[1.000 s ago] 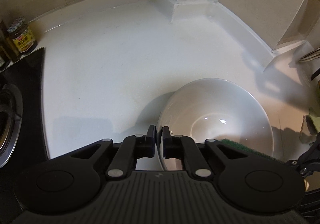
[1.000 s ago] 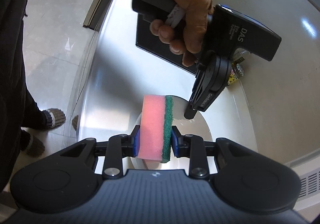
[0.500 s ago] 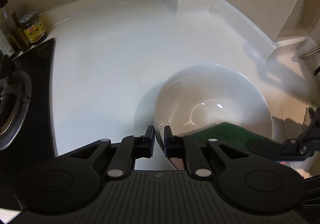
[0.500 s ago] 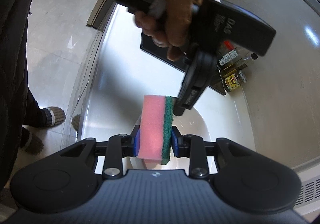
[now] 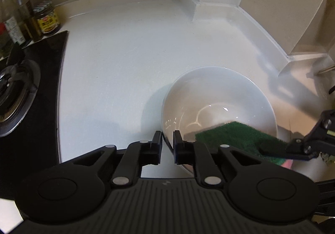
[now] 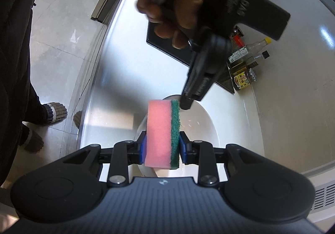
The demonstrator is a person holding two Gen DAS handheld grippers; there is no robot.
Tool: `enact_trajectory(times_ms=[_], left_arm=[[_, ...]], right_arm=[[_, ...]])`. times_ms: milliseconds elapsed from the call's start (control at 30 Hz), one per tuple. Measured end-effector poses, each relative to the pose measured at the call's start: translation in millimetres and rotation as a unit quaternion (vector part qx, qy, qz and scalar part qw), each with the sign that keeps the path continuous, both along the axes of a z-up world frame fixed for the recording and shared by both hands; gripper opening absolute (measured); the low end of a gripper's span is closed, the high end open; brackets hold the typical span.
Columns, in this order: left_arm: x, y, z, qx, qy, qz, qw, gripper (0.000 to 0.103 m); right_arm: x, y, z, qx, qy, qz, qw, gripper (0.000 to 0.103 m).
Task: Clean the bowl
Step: 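Tilt the bowl with the left gripper while the right gripper lowers the sponge inside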
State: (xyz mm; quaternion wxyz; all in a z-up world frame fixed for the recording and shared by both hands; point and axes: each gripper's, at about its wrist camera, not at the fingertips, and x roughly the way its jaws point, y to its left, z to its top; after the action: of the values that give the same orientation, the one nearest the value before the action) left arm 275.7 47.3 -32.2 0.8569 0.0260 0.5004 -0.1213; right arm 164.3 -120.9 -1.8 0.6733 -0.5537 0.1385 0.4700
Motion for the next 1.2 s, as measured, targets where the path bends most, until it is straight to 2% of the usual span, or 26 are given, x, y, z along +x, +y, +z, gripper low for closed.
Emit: enact_trajectory(times_ms=[133, 300, 367, 500, 767, 833, 933, 1067, 1200], left_arm=[[10.4, -1.2, 0.9, 0.000, 0.000, -0.013, 0.9999, 0.011], [40.3, -16.2, 1.5, 0.028, -0.006, -0.057, 0.9980, 0.006], [54.1, -17.6, 1.4, 0.024, -0.004, -0.057, 0.9981, 0.006], [56.2, -13.5, 2.2, 0.009, 0.009, -0.032, 0.9994, 0.007], [10.0, -5.9, 8.1, 0.004, -0.004, 0.001, 1.0000, 0.010], [12.9, -8.9, 5.4, 0.011, -0.004, -0.002, 0.9999, 0.012], [22.2, -12.7, 2.2, 0.026, -0.008, -0.015, 0.9995, 0.009], [44.8, -15.9, 1.8, 0.026, -0.010, -0.051, 0.9983, 0.008], [58.9, -22.5, 0.8, 0.022, -0.008, -0.056, 0.9982, 0.007]], right_arm=[[-1.4, 3.1, 0.2, -0.005, -0.005, 0.001, 1.000, 0.026], [6.0, 3.7, 0.9, -0.023, -0.011, -0.004, 1.000, 0.026], [11.7, 2.1, 1.4, -0.031, -0.012, -0.011, 0.999, 0.026], [16.1, -0.1, 1.2, -0.033, -0.010, -0.015, 0.999, 0.026], [14.7, 5.6, -0.9, -0.027, -0.011, -0.017, 0.999, 0.026], [13.8, 8.5, 0.2, -0.024, -0.009, -0.016, 1.000, 0.026], [14.8, 11.0, -0.5, -0.020, -0.008, -0.016, 1.000, 0.026], [16.5, 6.6, -1.6, -0.031, -0.014, -0.015, 0.999, 0.026], [19.3, -0.1, -1.8, -0.048, -0.021, -0.023, 0.998, 0.026]])
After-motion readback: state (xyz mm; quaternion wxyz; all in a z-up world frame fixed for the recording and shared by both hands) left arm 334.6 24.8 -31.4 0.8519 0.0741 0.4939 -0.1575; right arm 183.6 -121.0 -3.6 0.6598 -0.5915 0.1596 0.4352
